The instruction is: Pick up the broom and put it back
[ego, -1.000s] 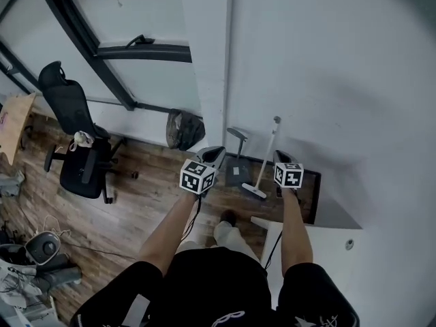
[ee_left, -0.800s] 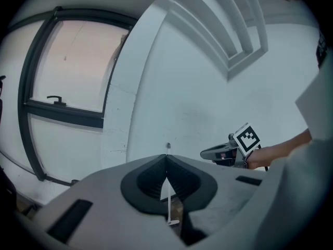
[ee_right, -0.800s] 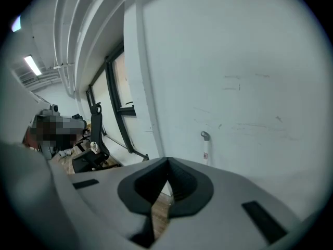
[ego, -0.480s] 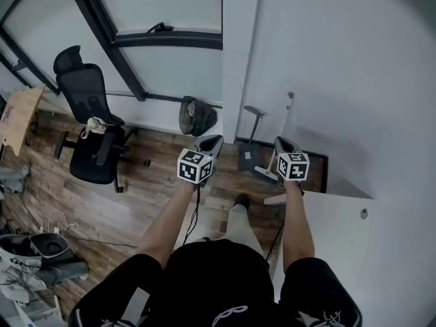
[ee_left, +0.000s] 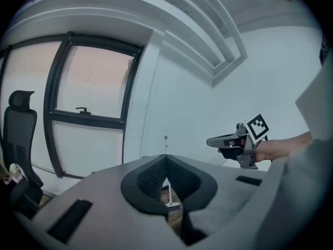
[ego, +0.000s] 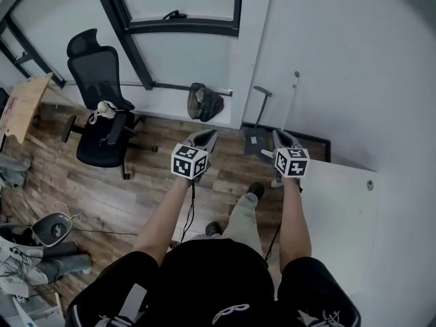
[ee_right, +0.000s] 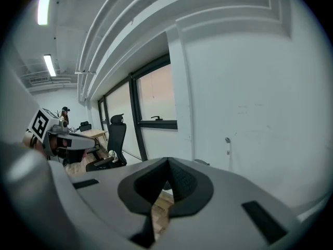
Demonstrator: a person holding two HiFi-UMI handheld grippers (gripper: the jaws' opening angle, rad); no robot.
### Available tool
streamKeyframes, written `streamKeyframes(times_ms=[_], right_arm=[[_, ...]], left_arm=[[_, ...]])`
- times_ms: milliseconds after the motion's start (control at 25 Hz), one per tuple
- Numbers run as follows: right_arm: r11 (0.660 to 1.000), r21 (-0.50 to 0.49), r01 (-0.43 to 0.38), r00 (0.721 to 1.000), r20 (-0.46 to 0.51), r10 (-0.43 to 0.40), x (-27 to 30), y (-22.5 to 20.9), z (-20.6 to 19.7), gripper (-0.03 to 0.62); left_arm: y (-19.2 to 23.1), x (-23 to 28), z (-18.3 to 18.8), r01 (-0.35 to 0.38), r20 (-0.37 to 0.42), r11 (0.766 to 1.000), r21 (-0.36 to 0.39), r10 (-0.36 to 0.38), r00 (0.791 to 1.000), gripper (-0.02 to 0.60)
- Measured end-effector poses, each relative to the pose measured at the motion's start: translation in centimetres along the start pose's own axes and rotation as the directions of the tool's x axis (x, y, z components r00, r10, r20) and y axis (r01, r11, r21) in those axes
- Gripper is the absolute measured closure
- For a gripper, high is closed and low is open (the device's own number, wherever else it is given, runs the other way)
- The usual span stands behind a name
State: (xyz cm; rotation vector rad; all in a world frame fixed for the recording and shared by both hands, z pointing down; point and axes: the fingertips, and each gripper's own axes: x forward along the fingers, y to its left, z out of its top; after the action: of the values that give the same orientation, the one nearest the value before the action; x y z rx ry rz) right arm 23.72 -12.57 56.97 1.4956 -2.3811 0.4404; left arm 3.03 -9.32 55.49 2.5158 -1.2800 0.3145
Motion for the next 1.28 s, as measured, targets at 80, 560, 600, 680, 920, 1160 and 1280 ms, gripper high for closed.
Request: streamKeyframes(times_ms=[80,560,600,680,920,1160,1280], right_arm=[[1.0,0.003,0.004,1.0,0.011,-0.004,-1.9,1.8,-0.2,0.569],[1.0,-0.014,0.023,0.999,0.047,-0.023,-9.7,7.5,-0.7,0.569],[1.0,-0.02,0.022,0.999,0.047,-0.021,-9.9,7.6,-0.7,0.569],[0.999,-0.038,0.019,0.999,0.043,-0.017,-10.4,7.9,-0.7,0.569],[0.998,-0.055,0.011,0.999,0.043,-0.008,-11.4,8.4,-0.2,0.569],[0.998,-0.067,0.003,0.999,0.047,0.0,-12.1,8.5,-0.4,0.569],[0.998,-0.067,-0.001,0.999,0.039,0.004,-12.4,8.4,-0.8,0.569]], left_arm=[[-0.6,-2.6,0.1,-0.005,0.032,1.0,0.024,0.004,0.999,0.56],[-4.1,-9.2,0.9,-0.012,0.12,1.0,-0.019,0.014,0.993,0.56],[-4.4,-9.2,0.9,-0.01,0.12,1.0,-0.017,0.012,0.993,0.56],[-4.8,-9.4,1.1,-0.009,0.118,1.0,-0.014,0.011,0.993,0.56],[-5.2,-9.7,1.3,-0.015,0.11,1.0,-0.012,0.017,0.994,0.56],[-6.2,-9.5,0.8,-0.016,0.1,1.0,0.0,0.016,0.995,0.56],[-6.9,-9.5,0.3,-0.017,0.09,1.0,0.012,0.016,0.996,0.56]])
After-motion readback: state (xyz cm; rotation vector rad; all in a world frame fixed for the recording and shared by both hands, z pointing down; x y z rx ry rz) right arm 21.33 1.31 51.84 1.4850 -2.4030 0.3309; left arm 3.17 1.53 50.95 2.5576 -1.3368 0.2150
